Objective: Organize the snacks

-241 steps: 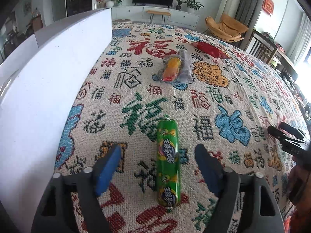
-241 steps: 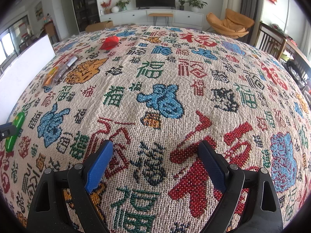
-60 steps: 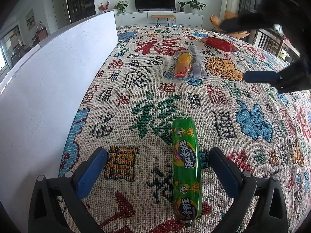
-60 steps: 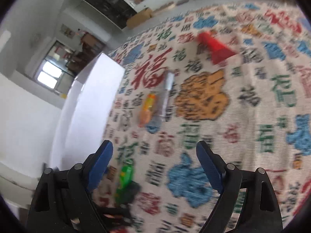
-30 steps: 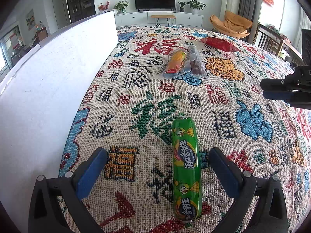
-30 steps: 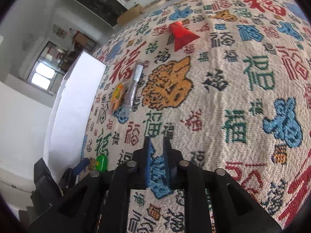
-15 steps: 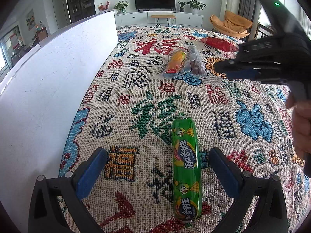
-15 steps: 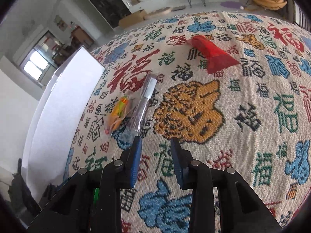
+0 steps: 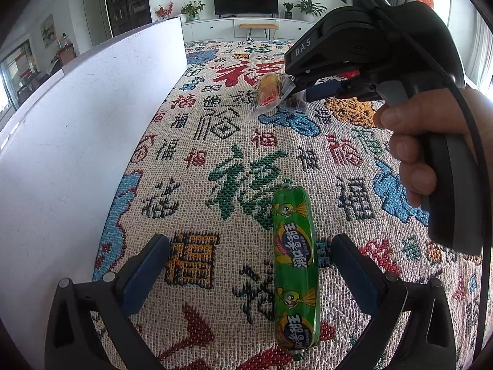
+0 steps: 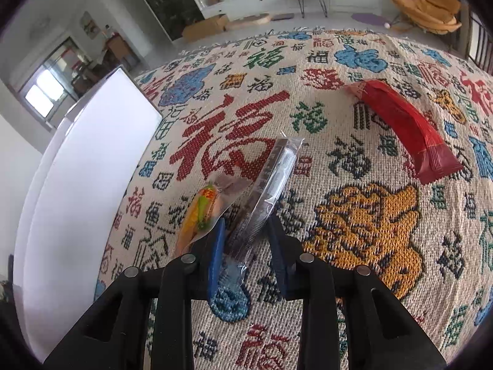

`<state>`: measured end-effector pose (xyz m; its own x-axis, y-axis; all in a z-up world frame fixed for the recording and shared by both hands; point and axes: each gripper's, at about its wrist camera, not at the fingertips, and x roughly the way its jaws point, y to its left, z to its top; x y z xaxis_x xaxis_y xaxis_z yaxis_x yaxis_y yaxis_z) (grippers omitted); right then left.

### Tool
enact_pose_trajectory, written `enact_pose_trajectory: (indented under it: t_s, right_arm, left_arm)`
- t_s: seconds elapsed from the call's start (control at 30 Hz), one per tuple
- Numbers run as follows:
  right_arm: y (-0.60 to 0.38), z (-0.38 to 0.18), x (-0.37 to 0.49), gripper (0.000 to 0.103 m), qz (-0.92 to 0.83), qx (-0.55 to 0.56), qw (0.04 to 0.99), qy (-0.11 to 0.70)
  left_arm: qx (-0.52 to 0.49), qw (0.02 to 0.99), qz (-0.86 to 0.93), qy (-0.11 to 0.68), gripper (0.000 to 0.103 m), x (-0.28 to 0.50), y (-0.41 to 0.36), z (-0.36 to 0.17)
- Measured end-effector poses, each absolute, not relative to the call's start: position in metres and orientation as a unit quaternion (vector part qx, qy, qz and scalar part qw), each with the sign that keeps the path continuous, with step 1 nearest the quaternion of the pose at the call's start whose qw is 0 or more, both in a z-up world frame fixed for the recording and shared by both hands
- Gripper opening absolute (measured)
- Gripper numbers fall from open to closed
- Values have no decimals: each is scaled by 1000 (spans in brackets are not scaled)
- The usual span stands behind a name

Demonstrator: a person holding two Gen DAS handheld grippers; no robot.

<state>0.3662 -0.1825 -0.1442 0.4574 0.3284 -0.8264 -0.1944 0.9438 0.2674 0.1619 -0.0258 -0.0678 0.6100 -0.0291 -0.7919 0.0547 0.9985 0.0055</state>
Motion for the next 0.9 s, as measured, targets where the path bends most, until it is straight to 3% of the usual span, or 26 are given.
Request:
enact_pose_trajectory:
  t_s: [0.13, 0.63, 0.7, 0.73, 0.8, 0.9]
  right_arm:
    - [-175, -142, 368, 19, 153, 16, 846, 510]
    - [-286, -129, 244, 20, 198, -76, 814, 541]
    - [-302, -124, 225, 29, 184, -92, 833, 514]
    - [-312, -121, 215, 53, 186, -83, 847, 491]
    - [-329, -116, 199, 77, 178, -55, 874, 450]
    - [-357, -118, 179, 76, 143, -6, 904, 403]
  left_arm:
    - [14, 897, -23, 441, 103, 162, -26, -68]
    - [14, 897, -23, 441, 103, 162, -26, -68]
    - [14, 897, -23, 441, 103, 162, -26, -68]
    - [14, 897, -23, 441, 103, 162, -26, -68]
    - [14, 897, -23, 441, 103, 162, -26, -68]
    - [14, 897, -23, 441, 103, 162, -26, -68]
